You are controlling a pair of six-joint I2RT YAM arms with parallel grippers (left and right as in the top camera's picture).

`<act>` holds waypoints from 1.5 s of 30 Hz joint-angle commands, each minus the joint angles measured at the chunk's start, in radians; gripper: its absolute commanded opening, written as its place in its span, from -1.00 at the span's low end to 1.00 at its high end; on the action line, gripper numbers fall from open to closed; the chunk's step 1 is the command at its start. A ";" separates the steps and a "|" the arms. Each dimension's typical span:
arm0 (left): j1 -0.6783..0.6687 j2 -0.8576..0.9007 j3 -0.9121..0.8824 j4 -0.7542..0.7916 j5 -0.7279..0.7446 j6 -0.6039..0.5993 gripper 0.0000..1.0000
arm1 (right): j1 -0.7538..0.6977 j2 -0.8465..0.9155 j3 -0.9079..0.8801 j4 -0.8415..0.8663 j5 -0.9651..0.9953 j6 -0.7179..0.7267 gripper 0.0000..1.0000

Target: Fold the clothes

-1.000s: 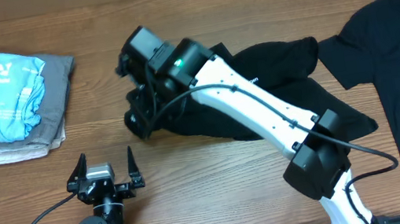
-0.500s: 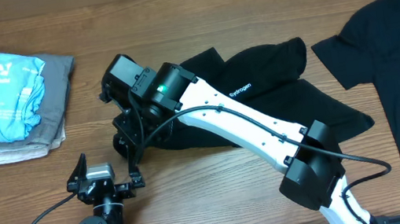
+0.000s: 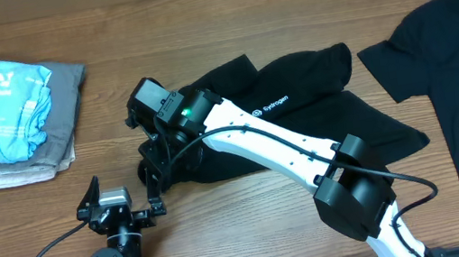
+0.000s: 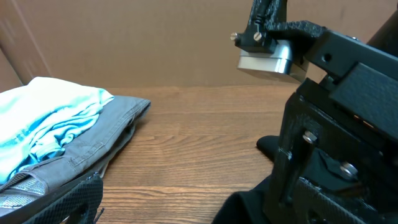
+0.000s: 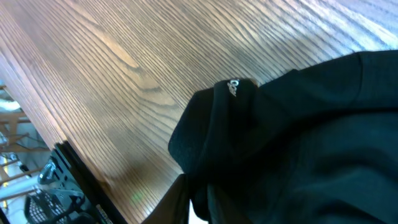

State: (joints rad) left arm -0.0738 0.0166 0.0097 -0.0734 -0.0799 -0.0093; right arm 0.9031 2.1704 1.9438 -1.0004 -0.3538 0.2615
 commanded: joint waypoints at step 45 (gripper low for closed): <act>-0.007 -0.011 -0.005 0.004 -0.005 -0.016 1.00 | -0.285 -0.201 -0.391 -0.491 0.270 0.219 -0.92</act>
State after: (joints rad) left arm -0.0727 0.0158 0.0097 -0.0711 -0.0933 -0.0093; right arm 0.6487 1.9839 1.5963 -1.5093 -0.0551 0.4606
